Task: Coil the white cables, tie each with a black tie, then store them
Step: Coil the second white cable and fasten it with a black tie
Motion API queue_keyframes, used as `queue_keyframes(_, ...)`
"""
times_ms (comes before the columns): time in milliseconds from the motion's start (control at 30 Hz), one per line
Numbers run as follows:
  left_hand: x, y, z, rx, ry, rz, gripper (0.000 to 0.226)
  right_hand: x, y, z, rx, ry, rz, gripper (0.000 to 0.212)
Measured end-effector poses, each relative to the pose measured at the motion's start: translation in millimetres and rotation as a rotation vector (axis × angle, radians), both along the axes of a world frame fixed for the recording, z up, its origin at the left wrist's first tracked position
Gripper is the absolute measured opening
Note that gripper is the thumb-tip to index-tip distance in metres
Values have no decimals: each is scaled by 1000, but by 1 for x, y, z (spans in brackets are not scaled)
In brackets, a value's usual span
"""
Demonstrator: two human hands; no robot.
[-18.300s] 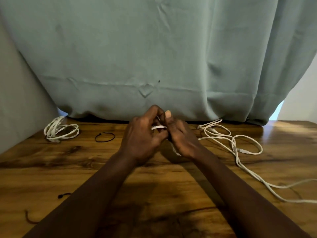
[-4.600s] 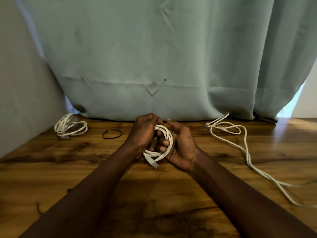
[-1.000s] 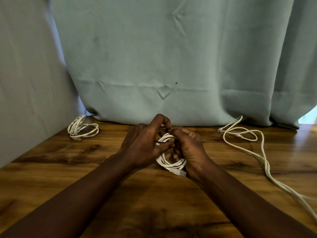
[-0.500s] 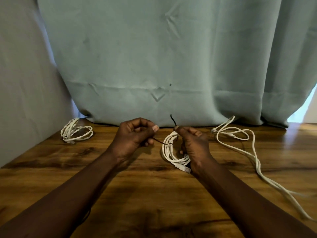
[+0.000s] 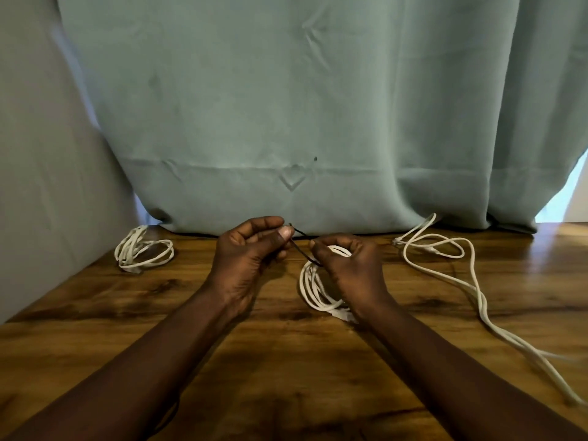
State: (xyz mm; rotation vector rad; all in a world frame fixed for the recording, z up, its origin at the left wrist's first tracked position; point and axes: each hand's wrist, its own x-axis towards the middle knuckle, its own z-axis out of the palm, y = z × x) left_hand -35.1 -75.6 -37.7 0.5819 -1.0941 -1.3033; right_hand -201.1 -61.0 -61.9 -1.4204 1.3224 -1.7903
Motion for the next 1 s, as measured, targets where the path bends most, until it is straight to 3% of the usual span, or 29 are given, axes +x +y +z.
queue_keyframes(133,1,-2,-3,-56,-99,71,32,1,0,-1,-13,38,-19,6)
queue_keyframes(300,5,-4,-3,-261,-324,169,12,2,2,-1,-11,155,-48,14)
queue_keyframes(533,5,-7,-7,-290,-466,54,10,1,4,0,-86,347,-63,51)
queue_keyframes(667,0,-6,-7,-295,-446,69,12,3,7,-1,-174,441,-90,32)
queue_keyframes(767,0,-7,-8,-278,-404,79,12,3,9,-1,-214,382,-21,18)
queue_keyframes(1000,-3,-2,-7,-107,-180,58,22,4,6,-1,-183,226,-26,9)
